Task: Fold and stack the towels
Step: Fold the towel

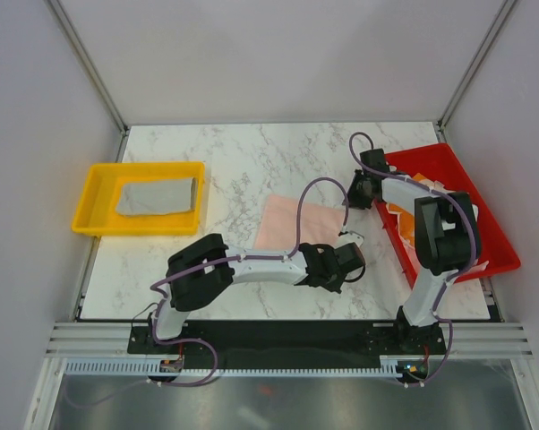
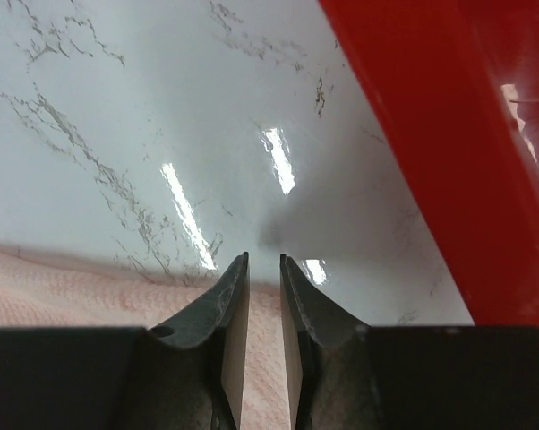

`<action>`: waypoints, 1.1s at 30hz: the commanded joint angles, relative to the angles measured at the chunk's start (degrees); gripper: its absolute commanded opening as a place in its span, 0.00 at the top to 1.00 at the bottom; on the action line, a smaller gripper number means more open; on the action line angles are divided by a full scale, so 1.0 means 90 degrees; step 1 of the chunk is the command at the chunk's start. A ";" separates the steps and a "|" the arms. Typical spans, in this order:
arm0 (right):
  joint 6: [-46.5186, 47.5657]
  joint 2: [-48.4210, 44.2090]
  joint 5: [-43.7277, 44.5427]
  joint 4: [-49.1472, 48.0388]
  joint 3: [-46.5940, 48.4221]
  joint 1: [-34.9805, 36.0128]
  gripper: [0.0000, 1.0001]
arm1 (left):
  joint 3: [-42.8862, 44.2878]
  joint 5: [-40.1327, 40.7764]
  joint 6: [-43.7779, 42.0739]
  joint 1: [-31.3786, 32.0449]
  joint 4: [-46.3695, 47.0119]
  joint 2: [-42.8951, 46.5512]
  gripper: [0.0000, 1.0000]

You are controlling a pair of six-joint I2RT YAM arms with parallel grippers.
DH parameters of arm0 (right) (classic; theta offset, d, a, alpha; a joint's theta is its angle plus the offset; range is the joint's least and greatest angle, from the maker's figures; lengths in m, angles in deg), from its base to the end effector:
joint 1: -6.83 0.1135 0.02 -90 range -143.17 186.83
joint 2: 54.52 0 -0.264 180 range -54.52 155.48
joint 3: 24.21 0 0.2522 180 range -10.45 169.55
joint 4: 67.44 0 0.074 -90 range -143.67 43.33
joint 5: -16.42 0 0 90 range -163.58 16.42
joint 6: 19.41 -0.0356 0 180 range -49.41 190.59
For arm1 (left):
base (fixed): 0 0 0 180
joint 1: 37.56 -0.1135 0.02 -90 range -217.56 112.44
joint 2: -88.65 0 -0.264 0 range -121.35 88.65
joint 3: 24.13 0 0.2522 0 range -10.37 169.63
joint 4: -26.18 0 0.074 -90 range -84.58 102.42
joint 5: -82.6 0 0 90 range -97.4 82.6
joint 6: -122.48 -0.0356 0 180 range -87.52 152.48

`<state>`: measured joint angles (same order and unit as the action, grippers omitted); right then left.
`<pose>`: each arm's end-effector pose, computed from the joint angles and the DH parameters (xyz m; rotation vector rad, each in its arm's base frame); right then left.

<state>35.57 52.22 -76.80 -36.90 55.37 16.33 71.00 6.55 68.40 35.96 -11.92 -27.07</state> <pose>0.3734 0.0645 0.1586 0.5575 2.5582 0.3553 0.1294 -0.4071 0.1699 0.7541 2.4920 -0.4114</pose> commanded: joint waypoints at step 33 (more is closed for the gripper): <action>0.1059 0.0103 0.0006 -0.0184 -0.0292 0.0341 1.00 | -0.0115 -0.0252 0.0628 0.0015 0.0195 -0.0160 0.94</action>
<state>42.39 51.23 -79.55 -35.52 53.38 18.43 70.27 5.92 70.92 35.85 -9.69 -27.90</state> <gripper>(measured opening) 0.007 0.040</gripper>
